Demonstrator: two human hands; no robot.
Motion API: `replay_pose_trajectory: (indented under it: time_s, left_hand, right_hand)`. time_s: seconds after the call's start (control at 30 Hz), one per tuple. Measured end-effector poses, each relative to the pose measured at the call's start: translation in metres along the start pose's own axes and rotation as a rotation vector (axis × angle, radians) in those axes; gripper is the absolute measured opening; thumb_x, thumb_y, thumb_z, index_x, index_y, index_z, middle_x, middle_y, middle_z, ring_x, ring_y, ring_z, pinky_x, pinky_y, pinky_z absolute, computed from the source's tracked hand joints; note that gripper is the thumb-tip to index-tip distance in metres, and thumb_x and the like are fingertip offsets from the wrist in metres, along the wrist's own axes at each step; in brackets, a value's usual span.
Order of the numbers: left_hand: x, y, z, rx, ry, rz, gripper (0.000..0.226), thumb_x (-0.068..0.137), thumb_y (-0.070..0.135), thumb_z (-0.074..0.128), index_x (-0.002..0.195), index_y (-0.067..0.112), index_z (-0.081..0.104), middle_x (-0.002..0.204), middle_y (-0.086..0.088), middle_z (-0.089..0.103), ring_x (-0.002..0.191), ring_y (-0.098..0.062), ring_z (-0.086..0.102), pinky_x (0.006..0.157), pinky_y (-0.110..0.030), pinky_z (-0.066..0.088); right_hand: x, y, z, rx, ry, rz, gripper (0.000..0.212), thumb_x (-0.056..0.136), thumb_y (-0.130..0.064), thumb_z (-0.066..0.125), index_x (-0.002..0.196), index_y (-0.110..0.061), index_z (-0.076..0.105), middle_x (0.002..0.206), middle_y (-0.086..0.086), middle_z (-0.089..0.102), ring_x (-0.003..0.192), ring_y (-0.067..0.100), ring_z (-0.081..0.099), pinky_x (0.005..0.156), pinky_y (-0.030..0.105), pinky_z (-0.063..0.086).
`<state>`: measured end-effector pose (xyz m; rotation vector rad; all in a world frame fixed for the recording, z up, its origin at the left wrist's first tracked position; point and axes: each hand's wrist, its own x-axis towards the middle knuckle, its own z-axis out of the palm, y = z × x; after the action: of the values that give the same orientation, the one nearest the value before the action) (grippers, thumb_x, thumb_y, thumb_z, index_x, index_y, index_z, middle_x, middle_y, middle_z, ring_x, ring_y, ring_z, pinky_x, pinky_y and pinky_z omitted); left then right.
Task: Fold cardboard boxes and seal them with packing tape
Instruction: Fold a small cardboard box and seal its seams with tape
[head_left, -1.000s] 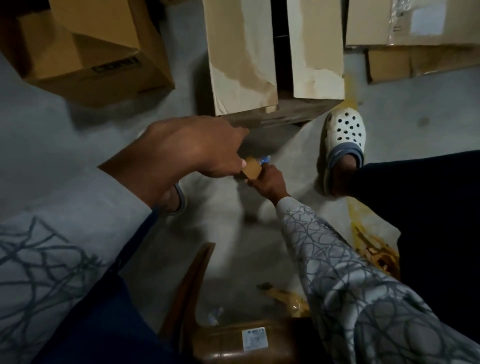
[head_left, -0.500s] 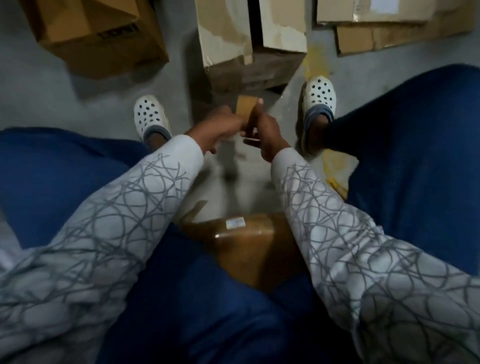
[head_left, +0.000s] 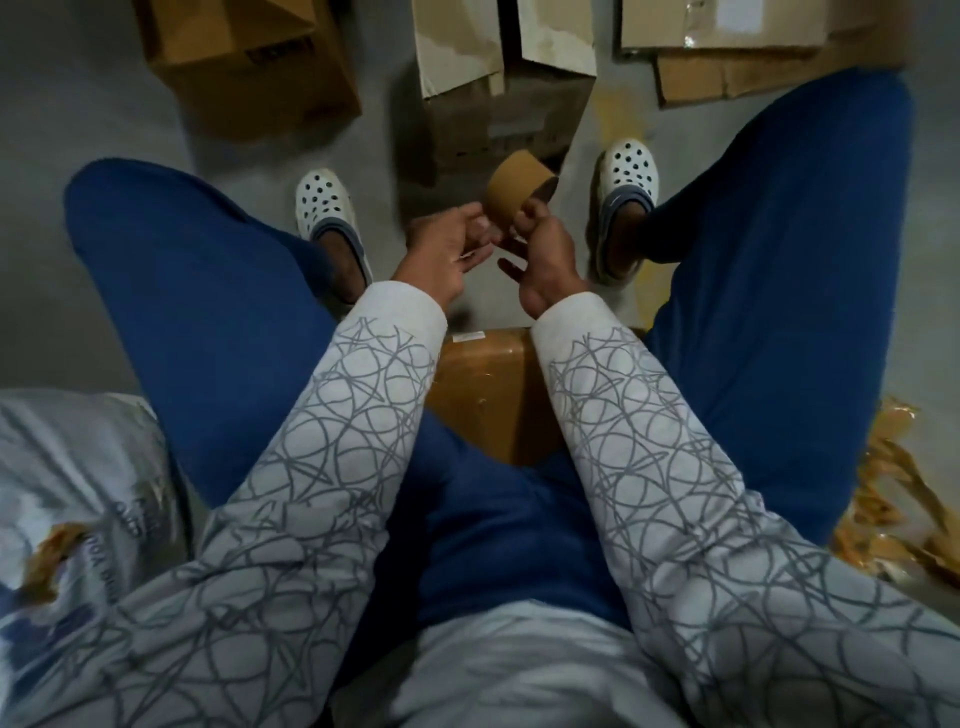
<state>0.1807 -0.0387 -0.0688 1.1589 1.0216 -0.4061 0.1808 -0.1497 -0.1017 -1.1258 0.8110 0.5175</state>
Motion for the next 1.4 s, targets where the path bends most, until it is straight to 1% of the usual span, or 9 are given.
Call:
replay_pose_trajectory:
  time_s: [0.3,0.4,0.5,0.63,0.73,0.83,0.93,1.1,1.4]
  left_hand:
    - [-0.003,-0.005,0.003,0.306,0.036,0.182,0.046,0.089,-0.007,0.062,0.124,0.022,0.064,0.107,0.005,0.062,0.101,-0.014,0.061,0.087,-0.035,0.055]
    - [-0.002,-0.001,0.003,0.356,-0.028,0.197,0.031,0.092,-0.001,0.065,0.118,0.017,0.067,0.103,0.005,0.064,0.105,-0.017,0.061,0.095,-0.037,0.053]
    - [0.002,0.002,0.006,0.307,0.001,0.206,0.026,0.091,0.003,0.069,0.115,0.013,0.070,0.112,-0.001,0.067,0.111,-0.021,0.060,0.095,-0.034,0.052]
    - [0.007,0.007,0.004,0.157,0.084,0.154,0.023,0.089,0.012,0.075,0.111,0.010,0.070,0.120,-0.008,0.068,0.108,-0.026,0.065,0.100,-0.041,0.055]
    - [0.010,0.007,0.000,0.022,0.119,0.118,0.034,0.086,0.015,0.078,0.117,0.007,0.065,0.121,-0.012,0.067,0.108,-0.030,0.066,0.098,-0.045,0.057]
    - [0.011,0.009,0.000,-0.056,0.121,0.108,0.019,0.088,0.010,0.076,0.092,0.014,0.057,0.118,-0.013,0.063,0.113,-0.033,0.063,0.099,-0.045,0.056]
    - [0.011,0.010,0.000,-0.141,0.110,0.084,0.018,0.088,0.006,0.075,0.091,0.012,0.058,0.121,-0.017,0.066,0.111,-0.034,0.065,0.099,-0.049,0.055]
    - [0.015,0.010,0.000,-0.324,0.011,-0.048,0.049,0.092,0.003,0.067,0.138,0.002,0.050,0.134,-0.021,0.060,0.125,-0.035,0.059,0.104,-0.052,0.048]
    - [0.007,0.005,0.007,-0.342,0.013,-0.126,0.051,0.095,-0.003,0.060,0.143,0.000,0.044,0.141,-0.025,0.053,0.134,-0.039,0.050,0.112,-0.054,0.040]
  right_hand:
    - [0.001,0.003,0.000,-0.189,0.074,-0.201,0.031,0.094,-0.006,0.057,0.122,-0.016,0.068,0.120,0.011,0.067,0.104,0.023,0.064,0.091,0.042,0.057]
    - [-0.002,-0.001,-0.001,-0.164,0.092,-0.233,0.032,0.096,-0.011,0.061,0.128,-0.014,0.067,0.116,0.004,0.067,0.098,0.013,0.063,0.088,0.039,0.058]
    - [-0.002,-0.003,-0.005,-0.203,0.102,-0.289,0.035,0.099,-0.018,0.061,0.134,-0.012,0.064,0.122,0.004,0.064,0.097,0.007,0.060,0.076,0.024,0.052]
    - [-0.001,0.002,-0.010,-0.436,0.037,-0.344,0.035,0.098,-0.024,0.062,0.133,-0.019,0.064,0.130,0.003,0.065,0.110,0.014,0.062,0.095,0.037,0.056]
    - [-0.002,0.004,-0.010,-0.602,-0.039,-0.375,0.036,0.096,-0.024,0.067,0.132,-0.018,0.064,0.126,0.002,0.069,0.110,0.014,0.064,0.098,0.034,0.053]
    - [0.000,0.006,-0.009,-0.700,-0.008,-0.420,0.035,0.091,-0.027,0.074,0.124,-0.017,0.068,0.118,0.000,0.072,0.106,0.014,0.067,0.095,0.036,0.056]
    - [0.003,0.008,-0.010,-0.569,0.078,-0.390,0.038,0.085,-0.021,0.080,0.121,-0.022,0.068,0.115,-0.004,0.069,0.105,0.015,0.066,0.090,0.039,0.060]
    - [0.002,0.001,-0.010,-0.077,0.049,-0.193,0.055,0.085,0.000,0.076,0.125,-0.024,0.047,0.124,0.010,0.063,0.112,0.027,0.066,0.085,0.037,0.061]
    - [0.005,0.000,-0.009,-0.015,0.187,-0.177,0.044,0.082,0.003,0.073,0.120,-0.017,0.063,0.114,0.013,0.073,0.094,0.021,0.069,0.068,0.031,0.050]
